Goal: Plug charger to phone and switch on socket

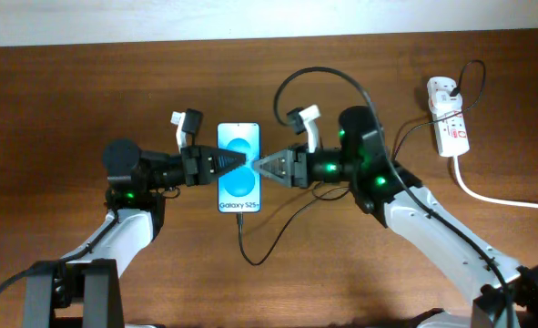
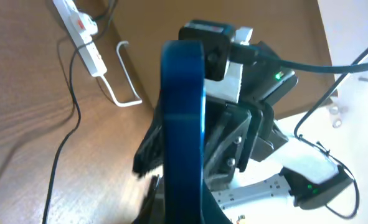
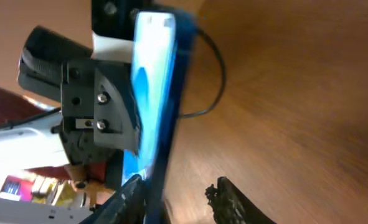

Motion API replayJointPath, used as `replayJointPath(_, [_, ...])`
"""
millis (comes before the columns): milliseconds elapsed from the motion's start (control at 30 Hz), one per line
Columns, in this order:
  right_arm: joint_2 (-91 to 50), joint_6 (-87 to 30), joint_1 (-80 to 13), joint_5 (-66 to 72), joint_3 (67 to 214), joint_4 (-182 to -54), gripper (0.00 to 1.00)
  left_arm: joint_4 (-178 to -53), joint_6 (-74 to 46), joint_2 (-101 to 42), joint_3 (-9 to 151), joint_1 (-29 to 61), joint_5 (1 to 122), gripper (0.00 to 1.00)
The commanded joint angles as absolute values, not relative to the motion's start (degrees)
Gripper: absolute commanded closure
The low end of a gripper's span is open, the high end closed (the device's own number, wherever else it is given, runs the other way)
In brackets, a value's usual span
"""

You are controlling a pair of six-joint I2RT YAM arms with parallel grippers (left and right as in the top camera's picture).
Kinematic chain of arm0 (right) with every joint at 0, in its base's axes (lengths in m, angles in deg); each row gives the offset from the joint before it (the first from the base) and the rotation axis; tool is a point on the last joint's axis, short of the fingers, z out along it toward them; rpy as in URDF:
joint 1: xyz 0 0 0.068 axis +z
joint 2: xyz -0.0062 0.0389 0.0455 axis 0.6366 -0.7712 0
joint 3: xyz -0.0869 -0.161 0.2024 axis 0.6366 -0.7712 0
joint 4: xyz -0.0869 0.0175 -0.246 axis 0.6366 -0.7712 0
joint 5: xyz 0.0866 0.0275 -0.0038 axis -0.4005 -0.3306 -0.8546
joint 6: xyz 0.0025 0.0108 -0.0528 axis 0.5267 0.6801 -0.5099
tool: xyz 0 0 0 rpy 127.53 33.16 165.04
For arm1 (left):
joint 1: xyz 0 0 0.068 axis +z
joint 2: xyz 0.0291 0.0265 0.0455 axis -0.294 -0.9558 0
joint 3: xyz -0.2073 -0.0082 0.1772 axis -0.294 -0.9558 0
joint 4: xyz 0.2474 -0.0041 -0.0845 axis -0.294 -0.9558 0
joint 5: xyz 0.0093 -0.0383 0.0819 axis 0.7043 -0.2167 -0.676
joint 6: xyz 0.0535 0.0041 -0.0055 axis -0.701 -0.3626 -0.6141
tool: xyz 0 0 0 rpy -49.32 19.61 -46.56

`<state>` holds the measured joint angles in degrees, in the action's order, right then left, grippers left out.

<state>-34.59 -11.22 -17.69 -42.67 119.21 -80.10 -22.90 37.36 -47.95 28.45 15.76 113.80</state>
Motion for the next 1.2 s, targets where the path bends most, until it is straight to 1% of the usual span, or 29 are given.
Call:
replayJointPath(0, [-30.4, -14.9, -21.8, -40.9, 119.7, -85.0, 0.61, -23.2, 37.3, -46.8, 28.6, 17.6, 109.5, 1.00])
replayJointPath(133, [-24.0, -19.6, -26.8, -32.1, 120.5, -100.0, 0.60, -24.2, 37.3, -46.8, 28.6, 17.6, 103.5, 1.00])
replayJointPath(233, [-18.5, -24.6, -29.4, -21.5, 125.4, -117.3, 0.61, -29.3, 37.6, -46.7, 28.6, 16.8, 98.7, 1.00])
replayJointPath(300, [-16.4, -26.5, -29.6, -15.5, 128.7, -124.9, 0.60, -32.1, 37.6, -46.2, 28.6, 14.6, 95.6, 1.00])
replayJointPath(400, [-13.4, -27.2, -29.6, -4.7, 135.3, -139.6, 0.59, -38.9, 37.5, -42.7, 29.2, 9.7, 85.6, 1.00])
replayJointPath(467, [-12.6, -27.2, -29.6, -1.1, 136.7, -144.1, 0.58, -44.8, 36.0, -39.7, 29.9, 7.7, 82.2, 1.00])
replayJointPath(533, [-11.3, -27.2, -29.6, 1.7, 136.7, -147.2, 0.56, -56.8, 29.9, -36.6, 33.0, 5.6, 81.0, 1.00])
replayJointPath(600, [-10.4, -27.2, -29.6, 2.2, 136.7, -149.4, 0.56, -71.0, 23.4, -35.2, 37.8, 3.6, 77.2, 1.00])
replayJointPath(633, [-10.1, -27.2, -29.6, 2.2, 136.7, -151.2, 0.55, -81.5, 18.7, -35.1, 42.2, 1.7, 73.5, 1.00])
replayJointPath(667, [-10.1, -27.2, -29.6, 2.2, 136.7, -152.4, 0.55, -89.3, 15.4, -35.1, 45.7, 0.3, 69.5, 1.00])
replayJointPath(733, [-10.2, -27.2, -29.6, 2.6, 136.7, -155.5, 0.53, -100.4, 10.9, -35.1, 51.6, -1.4, 62.9, 1.00])
replayJointPath(833, [-10.2, -27.2, -29.6, 2.6, 136.7, -157.9, 0.50, -101.9, 4.7, -35.8, 53.5, -1.4, 61.7, 1.00])
replayJointPath(967, [-10.2, -27.2, -29.6, 2.6, 136.5, -159.2, 0.36, -102.5, -2.6, -40.4, 53.5, -1.4, 61.8, 1.00])
replayJointPath(1000, [-10.3, -27.2, -29.5, 2.6, 136.2, -159.3, 0.31, -102.5, -3.8, -42.0, 53.6, -1.4, 61.7, 1.00])
replayJointPath(1133, [-10.8, -27.2, -29.4, 2.6, 132.7, -159.5, 0.28, -100.2, -6.5, -50.0, 53.6, -1.2, 61.6, 1.00])
replayJointPath(1167, [-11.2, -27.0, -29.4, 2.6, 131.6, -159.4, 0.23, -99.3, -6.5, -51.5, 53.6, -0.7, 61.6, 1.00])
